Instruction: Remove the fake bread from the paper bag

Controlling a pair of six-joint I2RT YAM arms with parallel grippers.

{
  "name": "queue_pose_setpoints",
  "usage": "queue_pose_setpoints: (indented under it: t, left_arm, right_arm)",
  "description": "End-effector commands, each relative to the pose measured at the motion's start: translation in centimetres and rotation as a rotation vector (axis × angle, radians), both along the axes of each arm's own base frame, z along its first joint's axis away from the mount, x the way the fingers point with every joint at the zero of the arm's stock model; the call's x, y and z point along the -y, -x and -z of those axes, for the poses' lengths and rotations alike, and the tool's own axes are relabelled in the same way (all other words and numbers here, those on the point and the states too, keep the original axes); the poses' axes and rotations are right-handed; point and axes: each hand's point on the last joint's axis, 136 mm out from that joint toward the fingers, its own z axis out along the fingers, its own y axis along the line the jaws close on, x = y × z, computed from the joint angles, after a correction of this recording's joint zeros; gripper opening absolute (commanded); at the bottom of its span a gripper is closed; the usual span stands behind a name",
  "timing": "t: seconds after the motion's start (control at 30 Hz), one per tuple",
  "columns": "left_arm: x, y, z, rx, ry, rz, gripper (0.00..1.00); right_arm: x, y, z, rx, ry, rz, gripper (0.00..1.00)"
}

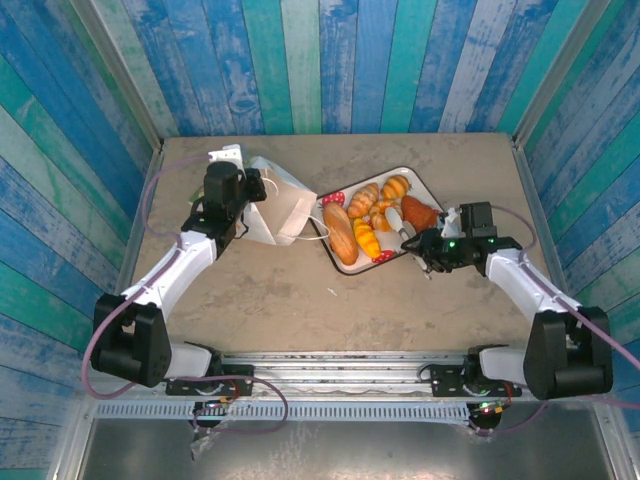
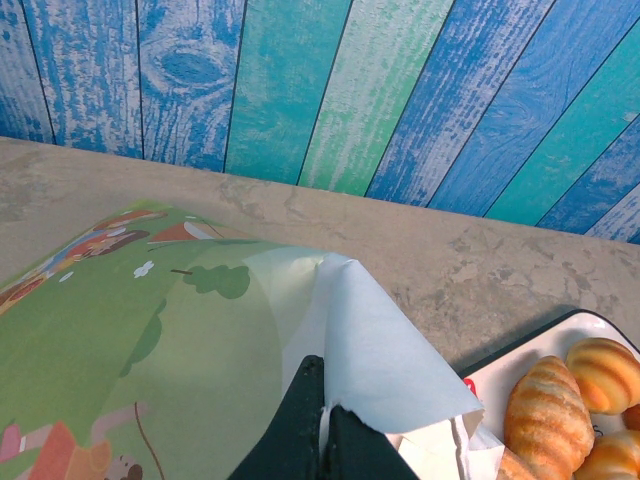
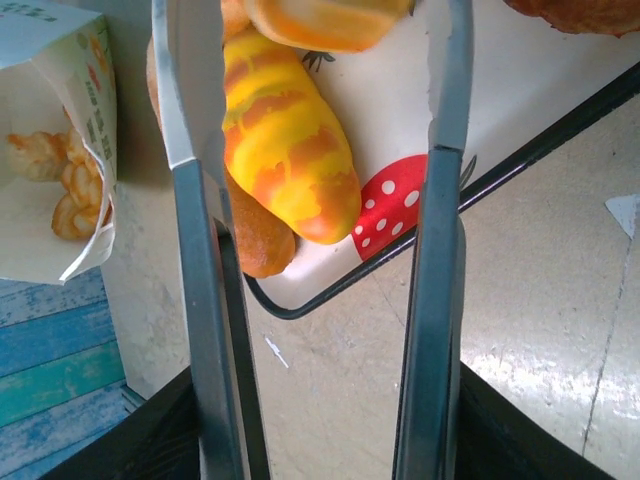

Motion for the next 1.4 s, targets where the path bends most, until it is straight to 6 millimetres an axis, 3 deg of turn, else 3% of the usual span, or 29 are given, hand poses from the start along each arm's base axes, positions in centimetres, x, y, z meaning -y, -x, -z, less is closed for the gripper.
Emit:
queue_pose_setpoints:
  t: [0.0,0.13,0.27,0.67,0.8,1.03,1.23,1.37]
  left_arm:
    - [0.0,0.4,0.0,-0.005,0.01,0.008,0.04]
    - [0.0,0.5,-0.2,-0.001,0.008,0.009,0.04]
    - [-0.1,0.6,-0.3,0.001,0.005,0.009,0.04]
    - [0.0,1.0,-0.8,0.012,-0.01,0.026,0.04]
    - [0.0,1.1,-1.4,0.028,-0.017,0.032,0.04]
    - [0.4,1.2,-2.1,0.054,-0.02,0.06,0.03]
    - [1.1,1.3,-3.8,0.097,-0.035,0.109,0.03]
    - [1.9,1.5,-4.0,0.114,-0.05,0.16,0.03]
  right_arm:
    - [0.6,-0.2,-2.1,0.048,0.031,0.011,0.56]
    - [0.9,0.1,-2.6,0.055,0.048,0.014,0.58]
    - [0.6,0.5,-3.3,0.075,0.03,0.001,0.54]
    - [-1.8,1.7,-7.9,0.184,-0.044,-0.114,0.45]
    - [-4.8,2.3,-9.8,0.228,-0.018,-0.208,0.45]
    - [-12.6,2.2,-12.6,0.288,0.009,-0.416,0.45]
    - [-19.2,2.5,-11.5,0.243,0.018,-0.572,0.44]
    - [-22.2,2.1,-9.5,0.193,0.068,-0.617,0.44]
